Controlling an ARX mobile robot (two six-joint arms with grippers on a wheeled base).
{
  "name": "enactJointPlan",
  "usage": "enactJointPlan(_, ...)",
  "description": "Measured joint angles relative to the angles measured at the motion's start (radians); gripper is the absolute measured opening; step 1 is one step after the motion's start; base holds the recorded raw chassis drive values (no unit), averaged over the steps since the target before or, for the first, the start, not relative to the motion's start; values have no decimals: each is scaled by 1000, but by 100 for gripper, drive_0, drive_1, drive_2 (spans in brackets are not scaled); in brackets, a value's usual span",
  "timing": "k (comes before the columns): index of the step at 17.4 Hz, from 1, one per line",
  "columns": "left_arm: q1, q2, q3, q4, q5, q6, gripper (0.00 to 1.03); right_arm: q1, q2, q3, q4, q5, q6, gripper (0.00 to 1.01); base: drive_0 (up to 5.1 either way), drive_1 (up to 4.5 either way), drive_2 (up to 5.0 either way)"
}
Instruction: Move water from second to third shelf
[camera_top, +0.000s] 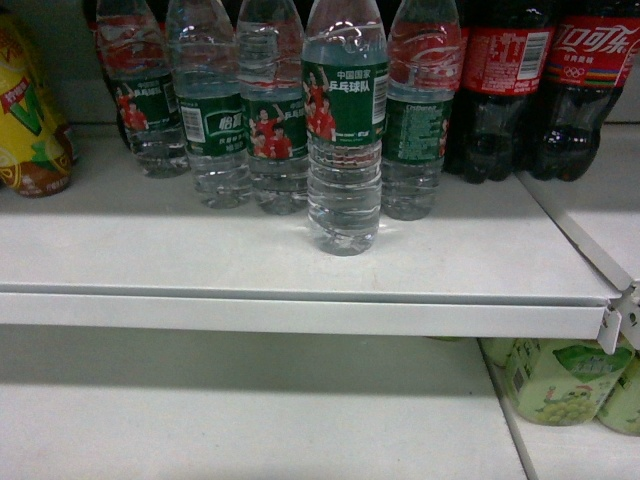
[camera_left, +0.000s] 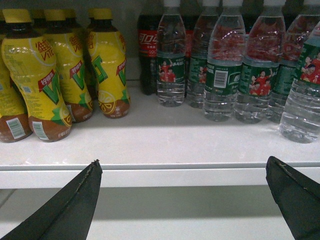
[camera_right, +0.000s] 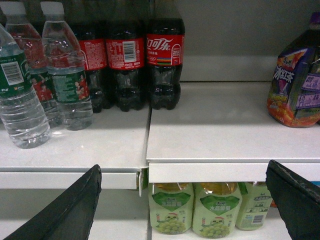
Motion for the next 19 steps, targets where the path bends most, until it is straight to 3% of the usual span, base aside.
enactJointPlan(1, 0, 0, 0, 0, 0, 0, 98, 11, 3, 0, 14, 36, 31, 98, 0, 0, 0)
enactJointPlan(2, 0, 0, 0, 0, 0, 0, 98, 26, 27, 1, 68, 105, 95, 98, 0, 0, 0)
enactJointPlan(3, 0, 0, 0, 0, 0, 0, 98, 5, 82, 6, 123, 103, 191, 98, 0, 0, 0)
enactJointPlan(4, 0, 0, 0, 0, 0, 0, 98, -26, 148, 16, 176, 93, 242, 98, 0, 0, 0)
enactJointPlan(6, 0, 0, 0, 0, 0, 0, 98, -75, 277, 55, 295, 48, 285, 98, 0, 0, 0)
enactJointPlan(9, 0, 0, 0, 0, 0, 0, 98, -93, 499, 170, 487, 3, 292, 98, 0, 0, 0)
enactJointPlan(11, 0, 0, 0, 0, 0, 0, 98, -62, 686, 261, 603, 14, 284, 98, 0, 0, 0)
enactJointPlan(15, 0, 0, 0, 0, 0, 0, 98, 155, 971, 322, 758, 84, 241, 98, 0, 0, 0)
enactJointPlan(19, 0, 0, 0, 0, 0, 0, 98, 358, 1299, 420, 822, 113, 203, 98, 0, 0, 0)
